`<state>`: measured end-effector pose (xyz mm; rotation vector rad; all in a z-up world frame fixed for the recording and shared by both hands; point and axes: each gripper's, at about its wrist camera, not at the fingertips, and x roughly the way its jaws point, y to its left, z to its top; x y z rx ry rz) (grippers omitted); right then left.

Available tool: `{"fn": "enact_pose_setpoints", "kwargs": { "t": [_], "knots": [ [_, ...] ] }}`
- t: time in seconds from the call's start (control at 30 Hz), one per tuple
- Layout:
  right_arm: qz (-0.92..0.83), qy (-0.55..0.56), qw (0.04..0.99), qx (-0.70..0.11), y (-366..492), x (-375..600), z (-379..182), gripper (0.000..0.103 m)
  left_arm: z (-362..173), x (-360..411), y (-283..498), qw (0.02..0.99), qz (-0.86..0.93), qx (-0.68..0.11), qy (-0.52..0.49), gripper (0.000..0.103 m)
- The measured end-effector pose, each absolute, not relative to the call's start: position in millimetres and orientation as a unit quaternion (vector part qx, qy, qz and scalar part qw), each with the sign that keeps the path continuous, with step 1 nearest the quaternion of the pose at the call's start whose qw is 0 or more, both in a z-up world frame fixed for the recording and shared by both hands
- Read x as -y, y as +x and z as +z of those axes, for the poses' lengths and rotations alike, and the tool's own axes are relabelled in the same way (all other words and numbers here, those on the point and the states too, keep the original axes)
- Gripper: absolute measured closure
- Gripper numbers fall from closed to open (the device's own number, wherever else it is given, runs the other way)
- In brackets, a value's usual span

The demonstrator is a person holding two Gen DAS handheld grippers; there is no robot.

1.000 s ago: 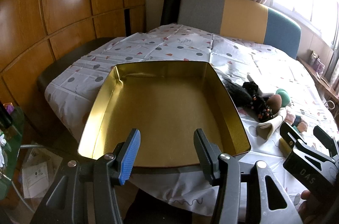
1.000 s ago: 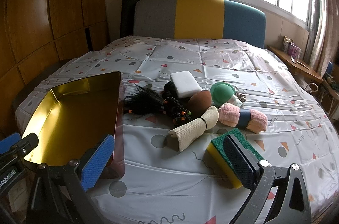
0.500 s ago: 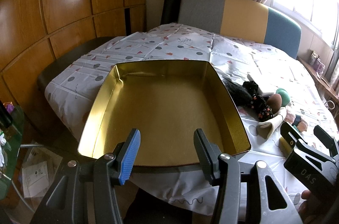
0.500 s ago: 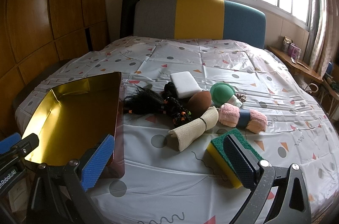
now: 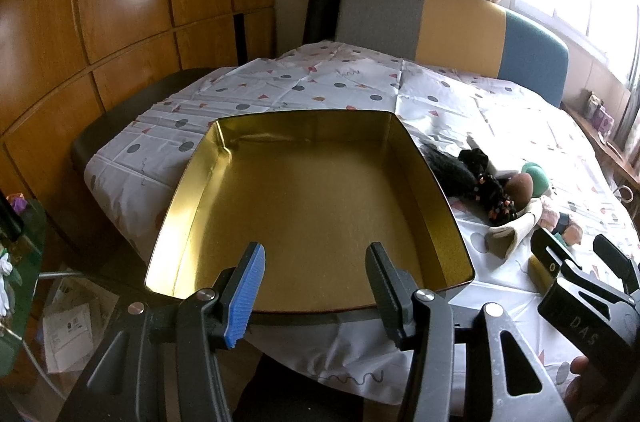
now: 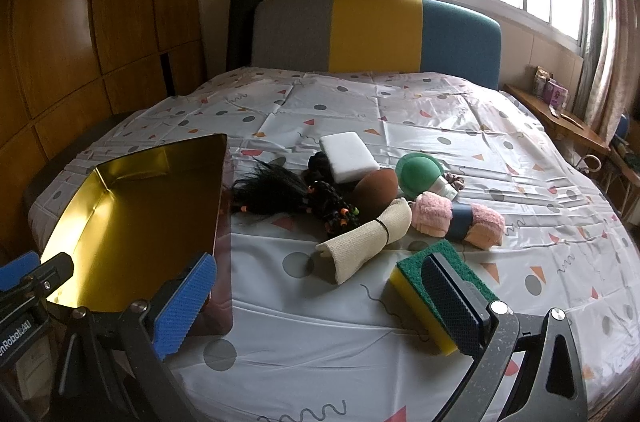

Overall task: Organize soft objects
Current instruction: 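Reach the left tool to the black beaded hair extension and grasp it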

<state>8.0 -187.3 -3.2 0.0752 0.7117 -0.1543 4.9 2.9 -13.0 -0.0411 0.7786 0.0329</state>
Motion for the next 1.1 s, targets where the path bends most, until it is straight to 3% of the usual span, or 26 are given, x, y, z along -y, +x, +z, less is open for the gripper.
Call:
{"fn": "enact_pose_setpoints", "kwargs": {
  "t": [0.27, 0.4, 0.73, 1.1],
  "knots": [
    [-0.075, 0.051, 0.934, -0.347, 10.0, 203.7, -2.4, 0.0, -15.5, 3.3, 10.5, 0.92, -0.022, -0.39, -0.029, 0.05],
    [-0.089, 0.068, 0.932, -0.346, 15.6, 238.3, 4.2, 0.0, -6.3, 7.7, 16.2, 0.917, -0.089, -0.385, -0.047, 0.038],
    [-0.122, 0.103, 0.914, -0.373, 37.3, 362.7, -4.4, 0.0, 25.8, 70.3, 74.0, 0.885, -0.212, -0.415, 0.0, 0.038],
    [-0.125, 0.197, 0.894, -0.383, 40.6, 412.5, -29.4, 0.0, -3.4, 165.2, 159.8, 0.811, -0.288, -0.497, 0.11, 0.04]
  ]
}}
